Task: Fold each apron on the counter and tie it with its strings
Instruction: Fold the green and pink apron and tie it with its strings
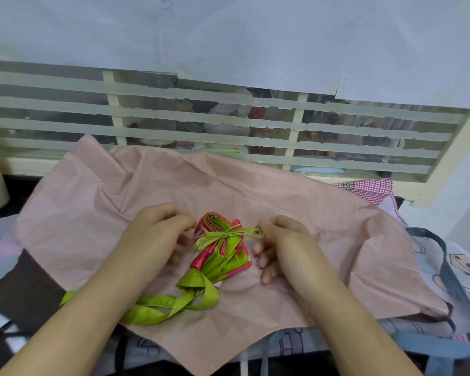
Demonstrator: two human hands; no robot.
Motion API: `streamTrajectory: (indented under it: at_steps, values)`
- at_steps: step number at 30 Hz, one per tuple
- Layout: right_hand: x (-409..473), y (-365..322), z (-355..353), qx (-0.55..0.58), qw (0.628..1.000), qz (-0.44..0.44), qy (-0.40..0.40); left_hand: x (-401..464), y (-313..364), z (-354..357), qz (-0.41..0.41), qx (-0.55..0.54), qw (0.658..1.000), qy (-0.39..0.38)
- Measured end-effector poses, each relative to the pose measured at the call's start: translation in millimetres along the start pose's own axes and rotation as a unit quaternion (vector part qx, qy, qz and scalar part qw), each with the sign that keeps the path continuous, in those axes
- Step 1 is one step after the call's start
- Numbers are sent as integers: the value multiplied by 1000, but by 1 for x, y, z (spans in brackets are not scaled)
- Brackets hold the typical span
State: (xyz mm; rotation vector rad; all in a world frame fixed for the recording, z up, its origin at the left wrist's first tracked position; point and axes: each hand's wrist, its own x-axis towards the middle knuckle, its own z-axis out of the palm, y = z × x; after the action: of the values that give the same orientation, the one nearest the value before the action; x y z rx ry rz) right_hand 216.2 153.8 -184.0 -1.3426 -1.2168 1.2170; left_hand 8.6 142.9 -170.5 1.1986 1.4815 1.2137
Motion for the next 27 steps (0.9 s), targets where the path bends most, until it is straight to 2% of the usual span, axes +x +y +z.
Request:
streamTrajectory:
  at_steps: [2, 4, 5, 7, 9, 11, 14, 17, 22, 25, 27]
  values:
    - [-3, 0, 3, -62, 998, -11, -13, 2, -3, -2, 0, 77, 997, 12]
    - [-8, -2, 7, -181, 983, -28, -20, 0, -7, -2, 20, 220, 975, -23]
    - [-10, -2, 8, -226, 973, -32, -22, -1, -9, -1, 25, 255, 966, -35]
    - [-11, 0, 8, -266, 963, -36, -20, -4, -7, 4, 36, 198, 978, -47]
    - [-10, 0, 7, -192, 980, -36, -30, -3, -4, 8, 70, 88, 992, -50]
    - [-9, -3, 4, -14, 999, -27, -41, -5, 1, 7, 88, -23, 993, -71]
    - [-6, -11, -3, 151, 987, -41, -41, -9, 5, 4, 69, -94, 985, -130]
    - [-7, -14, -4, 191, 979, -59, -37, -14, 4, 6, 63, -42, 979, -191]
    - [-2, -11, -7, 212, 974, -77, 33, -9, 3, 1, 43, -69, 979, -187]
    - [1, -9, -10, 226, 969, -83, 48, -7, 1, -4, 24, -88, 957, -276]
    - [0, -9, -9, 235, 968, -86, 38, -5, -1, -8, 8, -144, 935, -325]
